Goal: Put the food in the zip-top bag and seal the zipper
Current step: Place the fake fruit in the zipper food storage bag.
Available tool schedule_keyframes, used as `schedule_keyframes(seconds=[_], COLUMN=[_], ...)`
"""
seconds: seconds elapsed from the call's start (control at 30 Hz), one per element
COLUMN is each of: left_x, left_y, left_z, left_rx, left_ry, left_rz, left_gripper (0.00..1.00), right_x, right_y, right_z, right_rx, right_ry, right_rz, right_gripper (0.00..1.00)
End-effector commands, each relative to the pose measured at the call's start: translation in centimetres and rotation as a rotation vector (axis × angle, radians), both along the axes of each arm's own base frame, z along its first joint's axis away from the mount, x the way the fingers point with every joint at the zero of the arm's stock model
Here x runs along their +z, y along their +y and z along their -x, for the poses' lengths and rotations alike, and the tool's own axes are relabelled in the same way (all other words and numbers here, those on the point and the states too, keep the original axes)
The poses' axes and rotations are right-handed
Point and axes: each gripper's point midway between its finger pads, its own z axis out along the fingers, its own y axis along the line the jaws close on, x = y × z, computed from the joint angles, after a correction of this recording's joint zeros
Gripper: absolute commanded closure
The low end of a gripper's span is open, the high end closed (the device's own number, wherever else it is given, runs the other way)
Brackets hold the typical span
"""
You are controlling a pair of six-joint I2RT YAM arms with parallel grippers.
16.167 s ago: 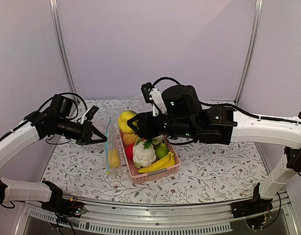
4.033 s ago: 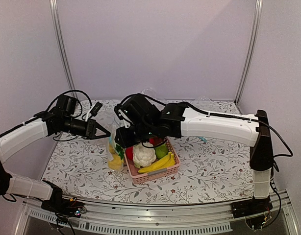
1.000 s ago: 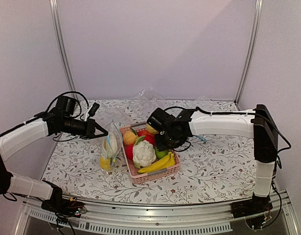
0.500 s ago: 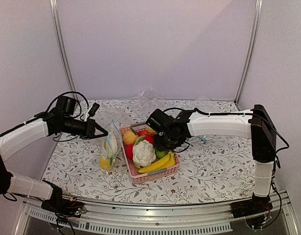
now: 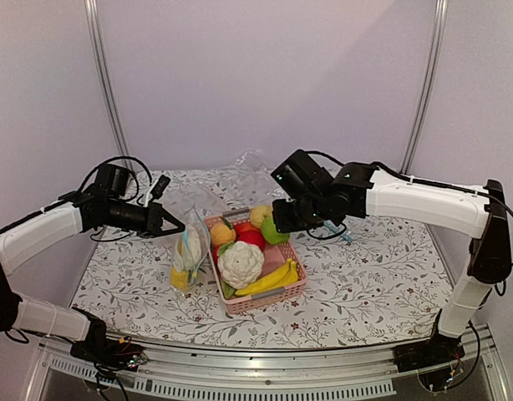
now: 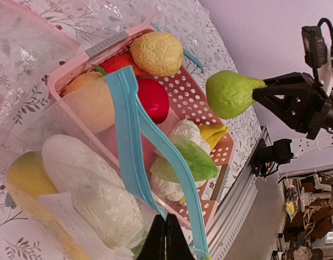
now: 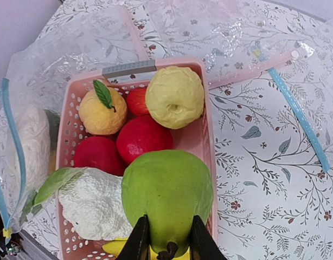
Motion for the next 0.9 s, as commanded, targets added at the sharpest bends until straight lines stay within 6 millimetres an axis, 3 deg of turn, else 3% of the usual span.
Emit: schedule_keyframes(seconds=[0.0, 0.17, 0.33, 0.5, 0.6, 0.7, 0.87], left_x=[0.5, 0.8, 0.9, 0.9, 1.0, 0.9, 0.9], left_y=[-0.7, -1.4, -2.4, -2.9, -2.9, -2.9, -2.9], left_z=[0.4, 1.0, 1.8, 2.4, 2.5, 2.5, 2.4], left_rx=[-0.036, -0.073, -0.118, -0.142, -0.146, -0.145, -0.144], left_ry=[-0.004, -0.010, -0.006, -0.012, -0.014, -0.012, -0.010], left_rz=[0.055, 0.073, 0.081, 0.078, 0.078, 0.076, 0.075], left_gripper=[1.00, 1.00, 1.00, 1.00, 1.00, 1.00, 1.00], right_x=[4.9, 10.3, 12.3, 10.9, 8.6, 5.3, 2.7], right_y=[1.4, 5.3, 10.0, 14.1, 15.5, 15.5, 14.4], right_z=[1.8, 5.4, 8.0, 9.8, 9.8, 8.8, 7.8], right_rx=[0.123, 0.323, 0.472, 0.569, 0.574, 0.519, 0.451], right_ry=[-0.068, -0.143, -0.131, -0.079, -0.055, -0.022, -0.019], right_rz=[-0.107, -0.269, -0.419, -0.426, -0.380, -0.286, -0.201], right_gripper=[0.85, 0.83, 0.83, 0.83, 0.83, 0.85, 0.84])
